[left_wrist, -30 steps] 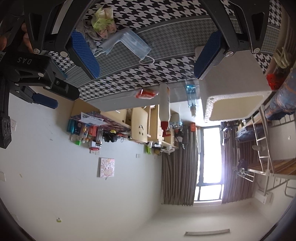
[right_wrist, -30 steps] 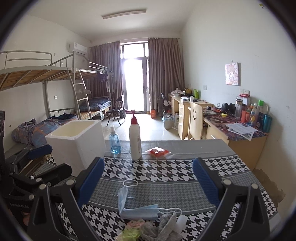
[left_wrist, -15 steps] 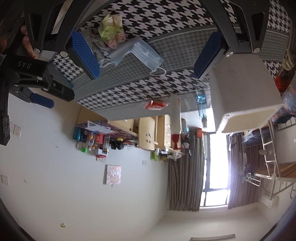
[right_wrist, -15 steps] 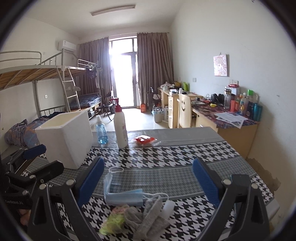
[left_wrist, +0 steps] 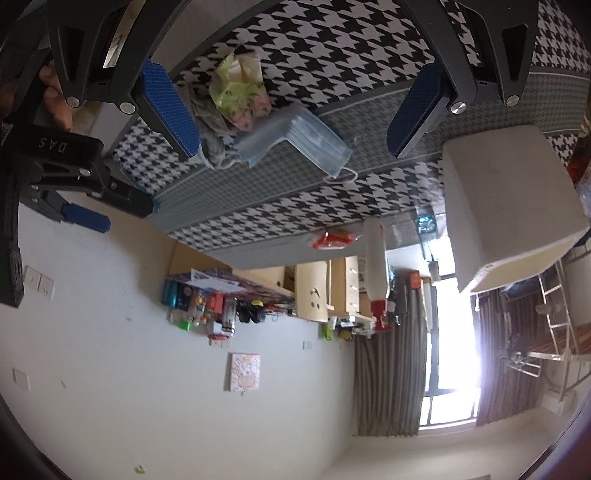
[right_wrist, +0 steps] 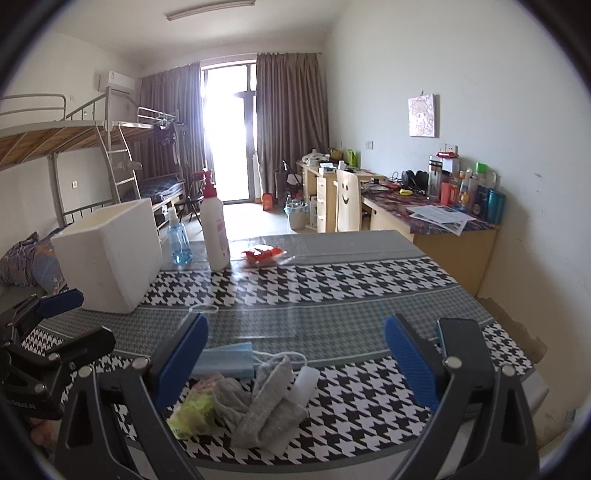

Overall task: Organize soft objects
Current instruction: 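Lower the left tool onto the green snack bag while the right tool approaches the grey sock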

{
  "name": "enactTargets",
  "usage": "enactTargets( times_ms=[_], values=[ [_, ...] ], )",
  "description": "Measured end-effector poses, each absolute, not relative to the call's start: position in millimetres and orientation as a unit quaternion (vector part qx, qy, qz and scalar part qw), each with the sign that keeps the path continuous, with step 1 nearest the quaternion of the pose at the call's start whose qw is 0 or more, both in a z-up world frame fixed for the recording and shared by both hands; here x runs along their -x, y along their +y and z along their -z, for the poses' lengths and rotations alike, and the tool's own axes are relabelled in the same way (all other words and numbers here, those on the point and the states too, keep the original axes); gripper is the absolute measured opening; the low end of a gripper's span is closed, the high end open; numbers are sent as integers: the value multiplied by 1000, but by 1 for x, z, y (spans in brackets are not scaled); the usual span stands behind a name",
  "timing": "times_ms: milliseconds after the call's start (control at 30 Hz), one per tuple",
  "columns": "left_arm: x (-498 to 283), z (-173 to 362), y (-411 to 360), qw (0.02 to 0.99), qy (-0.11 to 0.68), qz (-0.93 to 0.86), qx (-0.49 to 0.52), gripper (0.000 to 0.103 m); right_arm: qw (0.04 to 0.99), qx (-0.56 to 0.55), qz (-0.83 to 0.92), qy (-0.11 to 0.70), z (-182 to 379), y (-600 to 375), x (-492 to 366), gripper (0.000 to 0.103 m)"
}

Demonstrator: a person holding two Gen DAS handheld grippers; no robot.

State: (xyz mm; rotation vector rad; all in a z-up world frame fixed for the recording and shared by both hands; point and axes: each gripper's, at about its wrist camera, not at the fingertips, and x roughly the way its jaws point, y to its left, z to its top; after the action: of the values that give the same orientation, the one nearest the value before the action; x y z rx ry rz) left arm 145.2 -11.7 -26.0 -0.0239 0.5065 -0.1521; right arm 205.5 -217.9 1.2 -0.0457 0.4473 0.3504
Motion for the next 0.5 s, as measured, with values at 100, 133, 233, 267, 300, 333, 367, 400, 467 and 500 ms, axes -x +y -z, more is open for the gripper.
enactTargets(
  times_ms=[100, 133, 233, 267, 300, 333, 367, 400, 467, 500],
  values=[
    [-146, 32, -17, 963, 258, 77, 6, 102, 960, 25, -165, 224, 3, -221, -205, 98],
    [-147, 33, -18, 962, 262, 78, 5, 102, 960, 25, -164, 228, 5, -222, -205, 98],
    [-149, 39, -20, 959, 274, 77, 4, 102, 958, 29, -160, 235, 12, -225, -204, 98],
    [-150, 41, -20, 957, 278, 77, 6, 102, 958, 29, -157, 237, 14, -226, -205, 98],
    [-151, 43, -19, 957, 281, 76, 8, 102, 958, 28, -156, 240, 17, -228, -205, 98],
    [-152, 45, -19, 956, 285, 76, 9, 102, 957, 24, -155, 245, 20, -230, -206, 98],
    [-153, 47, -19, 955, 287, 76, 9, 102, 956, 19, -153, 250, 23, -233, -207, 98],
    [-153, 48, -21, 954, 289, 76, 6, 102, 955, 17, -152, 254, 24, -233, -208, 98],
    [-154, 51, -23, 953, 292, 78, 1, 102, 953, 15, -152, 261, 29, -237, -209, 98],
    [-155, 53, -25, 952, 294, 80, 0, 102, 953, 15, -150, 262, 31, -238, -209, 98]
  ],
)
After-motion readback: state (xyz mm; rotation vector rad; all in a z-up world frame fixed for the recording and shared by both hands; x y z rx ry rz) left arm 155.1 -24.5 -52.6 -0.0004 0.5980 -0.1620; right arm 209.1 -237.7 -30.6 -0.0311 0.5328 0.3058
